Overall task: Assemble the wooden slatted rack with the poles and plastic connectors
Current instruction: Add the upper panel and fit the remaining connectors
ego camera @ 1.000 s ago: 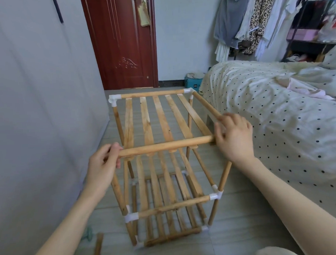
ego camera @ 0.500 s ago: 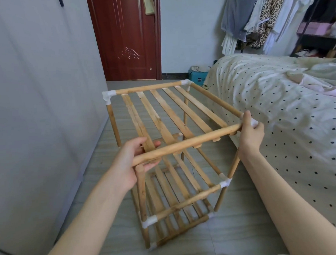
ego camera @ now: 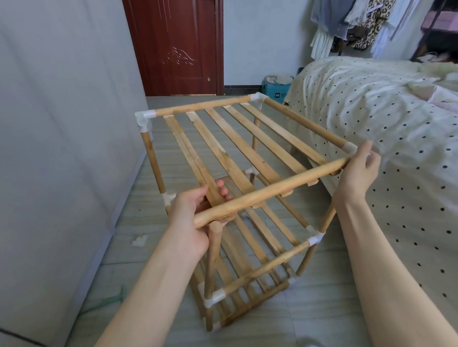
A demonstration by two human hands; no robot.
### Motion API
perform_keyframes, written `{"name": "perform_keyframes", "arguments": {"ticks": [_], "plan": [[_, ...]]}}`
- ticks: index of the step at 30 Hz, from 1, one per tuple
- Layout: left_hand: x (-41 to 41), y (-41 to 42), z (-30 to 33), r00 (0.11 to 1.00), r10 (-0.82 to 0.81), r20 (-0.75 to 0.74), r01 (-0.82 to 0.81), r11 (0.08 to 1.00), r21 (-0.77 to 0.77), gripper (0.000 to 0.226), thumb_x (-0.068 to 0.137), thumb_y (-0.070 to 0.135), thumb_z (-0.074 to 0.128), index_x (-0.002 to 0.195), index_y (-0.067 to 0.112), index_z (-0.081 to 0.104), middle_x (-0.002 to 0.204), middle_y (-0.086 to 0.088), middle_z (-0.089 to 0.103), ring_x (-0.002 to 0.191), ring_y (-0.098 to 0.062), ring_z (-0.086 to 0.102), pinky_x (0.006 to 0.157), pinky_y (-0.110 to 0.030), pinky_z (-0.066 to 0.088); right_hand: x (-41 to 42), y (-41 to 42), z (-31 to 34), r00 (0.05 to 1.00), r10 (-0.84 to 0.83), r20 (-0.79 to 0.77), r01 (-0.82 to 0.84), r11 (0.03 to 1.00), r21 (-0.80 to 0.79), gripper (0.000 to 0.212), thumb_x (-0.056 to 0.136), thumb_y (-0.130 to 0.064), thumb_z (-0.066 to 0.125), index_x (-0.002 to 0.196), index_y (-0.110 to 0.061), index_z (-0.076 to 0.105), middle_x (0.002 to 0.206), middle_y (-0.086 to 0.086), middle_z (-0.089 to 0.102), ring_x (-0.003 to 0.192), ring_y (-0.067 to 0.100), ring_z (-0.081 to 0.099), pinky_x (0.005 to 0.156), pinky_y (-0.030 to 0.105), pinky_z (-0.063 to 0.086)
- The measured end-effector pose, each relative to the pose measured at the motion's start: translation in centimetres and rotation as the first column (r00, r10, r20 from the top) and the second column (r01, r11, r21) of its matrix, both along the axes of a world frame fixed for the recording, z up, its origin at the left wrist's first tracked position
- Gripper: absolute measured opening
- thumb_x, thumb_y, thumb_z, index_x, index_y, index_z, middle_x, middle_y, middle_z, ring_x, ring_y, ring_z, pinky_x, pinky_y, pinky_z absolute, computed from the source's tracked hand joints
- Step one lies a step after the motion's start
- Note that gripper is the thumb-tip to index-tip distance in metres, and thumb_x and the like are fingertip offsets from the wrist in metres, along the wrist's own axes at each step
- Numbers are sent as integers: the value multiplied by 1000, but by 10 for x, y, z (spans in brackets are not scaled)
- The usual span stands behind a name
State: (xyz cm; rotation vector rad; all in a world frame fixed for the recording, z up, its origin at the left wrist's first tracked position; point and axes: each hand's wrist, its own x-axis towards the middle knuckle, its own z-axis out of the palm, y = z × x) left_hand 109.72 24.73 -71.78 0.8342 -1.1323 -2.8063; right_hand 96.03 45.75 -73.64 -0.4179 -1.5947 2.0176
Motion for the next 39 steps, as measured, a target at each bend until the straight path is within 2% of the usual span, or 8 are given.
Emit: {"name": "perform_keyframes", "arguments": {"ticks": [6,14,18,21,24,27,31,39], "plan": [[6,0,-6,1000,16,-21,-16,1000,27,27,97,18,45,92,3,68,69,-5,64,54,-15,63,88,-36,49,-4,0,-1,1000,5,10,-5,1000,-12,24,99,-37,37,91,-15,43,78,-7,37,62,5,38,47,14,39],[-1,1,1,999,-11,-35,10,999,-31,28,97,18,43,95,3,66,73,-7,70,62,-18,68,77,-34,55,8,-12,-3,988,41,146,-65,985,162,70,87,-48,45,144,-11,27,144,6,35,134,23,35,112,42,30],[-1,-1,1,998,5,-65,-15,988,-155,34,98,23,38,107,5,64,90,-7,74,72,-17,70,74,-28,55,36,-37,4,983,86,165,-119,971,206,49,91,-40,50,130,-13,38,116,-3,43,121,19,44,99,30,35],[4,2,1,995,-24,-95,-2,964,-265,37,99,34,36,108,11,64,93,-3,74,66,-12,70,49,-18,52,63,-65,4,884,359,298,-374,928,-8,51,92,-49,47,127,-12,43,109,2,57,106,19,56,97,37,45],[7,-4,-2,993,-96,-75,53,894,-445,45,97,46,37,112,13,63,97,-2,74,78,-14,71,71,-27,56,84,-86,4,785,509,353,-508,855,-105,49,96,-53,32,95,-9,53,70,3,59,57,12,57,54,24,49],[15,-14,-3,990,-129,-54,52,699,-713,40,95,55,37,94,25,64,89,5,69,91,-15,65,86,-33,50,82,-90,9,805,522,282,-515,851,-107,45,98,-50,31,78,-12,45,53,1,45,37,10,41,40,21,35],[39,-19,-13,957,-282,-64,-68,-4,-998,49,86,61,41,120,28,55,99,16,60,92,-4,58,83,-27,48,71,-86,15,793,548,265,-522,836,-165,42,96,-50,38,82,-12,48,44,-3,48,38,9,44,40,20,38],[50,-16,-26,984,-129,-124,-159,-315,-936,55,80,55,58,124,22,52,94,14,55,73,0,48,57,-10,28,79,-70,-2,698,716,18,-631,627,-456,40,89,-47,55,92,-7,58,76,4,60,59,9,58,55,17,52]]}}
